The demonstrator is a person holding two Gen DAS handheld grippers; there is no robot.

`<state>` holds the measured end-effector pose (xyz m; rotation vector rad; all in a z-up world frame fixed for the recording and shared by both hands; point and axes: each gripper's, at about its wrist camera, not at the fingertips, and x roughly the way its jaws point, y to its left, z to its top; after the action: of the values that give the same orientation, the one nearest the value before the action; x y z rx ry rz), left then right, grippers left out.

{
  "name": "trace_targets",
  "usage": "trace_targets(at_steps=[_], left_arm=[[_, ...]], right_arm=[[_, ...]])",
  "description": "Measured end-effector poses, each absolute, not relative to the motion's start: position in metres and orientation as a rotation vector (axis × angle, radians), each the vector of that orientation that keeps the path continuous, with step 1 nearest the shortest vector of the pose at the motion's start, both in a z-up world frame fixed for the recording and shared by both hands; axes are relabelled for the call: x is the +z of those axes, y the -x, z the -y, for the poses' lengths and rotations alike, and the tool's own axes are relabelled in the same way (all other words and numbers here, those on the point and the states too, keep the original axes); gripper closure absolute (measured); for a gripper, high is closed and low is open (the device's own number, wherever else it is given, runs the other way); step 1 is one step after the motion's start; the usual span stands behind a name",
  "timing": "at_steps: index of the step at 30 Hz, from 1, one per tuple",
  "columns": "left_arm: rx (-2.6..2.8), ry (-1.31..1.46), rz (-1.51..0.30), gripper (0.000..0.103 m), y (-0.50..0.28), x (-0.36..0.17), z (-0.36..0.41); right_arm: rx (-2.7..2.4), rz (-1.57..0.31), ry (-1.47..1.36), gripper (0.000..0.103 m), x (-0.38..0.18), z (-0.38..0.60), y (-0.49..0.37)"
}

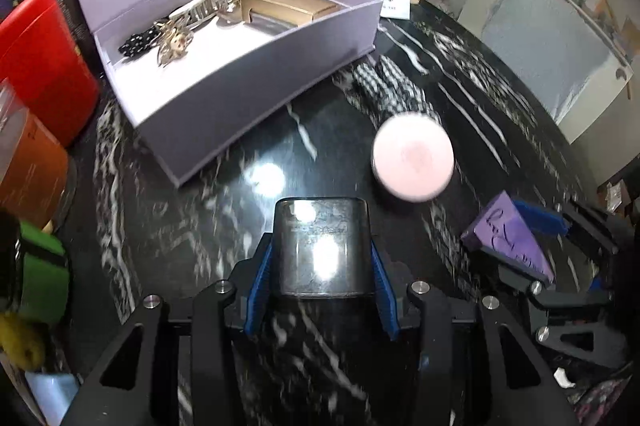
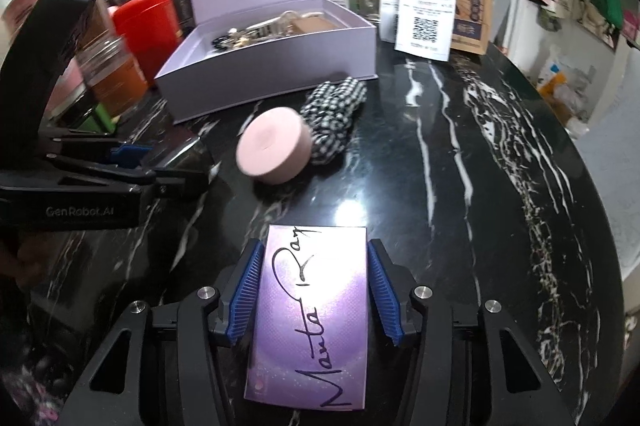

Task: Organize rigid objects
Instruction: 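Carry the black case and purple card toward the lilac box with both tools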

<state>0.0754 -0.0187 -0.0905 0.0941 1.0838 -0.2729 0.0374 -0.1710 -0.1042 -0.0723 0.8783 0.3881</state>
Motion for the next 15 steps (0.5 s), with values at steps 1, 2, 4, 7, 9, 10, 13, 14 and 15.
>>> trace_targets(at_steps=[1, 2, 4, 7, 9, 10, 13, 14, 15], left_arm=[[-0.27, -0.099, -1.087, 0.058, -0.07, -0.091, 0.019], [-0.271, -0.098, -1.09, 0.058, -0.066, -0.091, 0.019], [-0.273, -0.095, -1.091, 0.058, -0.059, -0.091, 0.019], [-0.277, -0.104, -1.072, 0.058, -0.054, -0.091, 0.021], [-0.277, -0.112, -1.08, 0.058, -0.056, -0.093, 0.023], [-0.275, -0.114, -1.075, 0.058, -0.057, -0.094, 0.024], [-0.274, -0.129, -1.06, 0.058, -0.059, -0.094, 0.028], [-0.274, -0.136, -1.052, 0.058, -0.06, -0.094, 0.029], [-0.273, -0.142, -1.042, 0.058, -0.06, -0.095, 0.031]], right_arm=[[0.395, -0.875, 0.079, 0.051, -0.104, 0.171, -0.035], [0.399, -0.872, 0.087, 0.051, -0.104, 0.17, -0.031], [0.405, -0.867, 0.105, 0.051, -0.104, 0.17, -0.027], [0.408, -0.862, 0.127, 0.051, -0.105, 0.169, -0.021], [0.406, -0.865, 0.137, 0.046, -0.105, 0.169, -0.019], [0.403, -0.871, 0.144, 0.035, -0.105, 0.169, -0.019], [0.39, -0.878, 0.156, 0.025, -0.107, 0.171, -0.014], [0.387, -0.876, 0.158, 0.025, -0.107, 0.172, -0.012], [0.383, -0.874, 0.162, 0.025, -0.108, 0.173, -0.01]])
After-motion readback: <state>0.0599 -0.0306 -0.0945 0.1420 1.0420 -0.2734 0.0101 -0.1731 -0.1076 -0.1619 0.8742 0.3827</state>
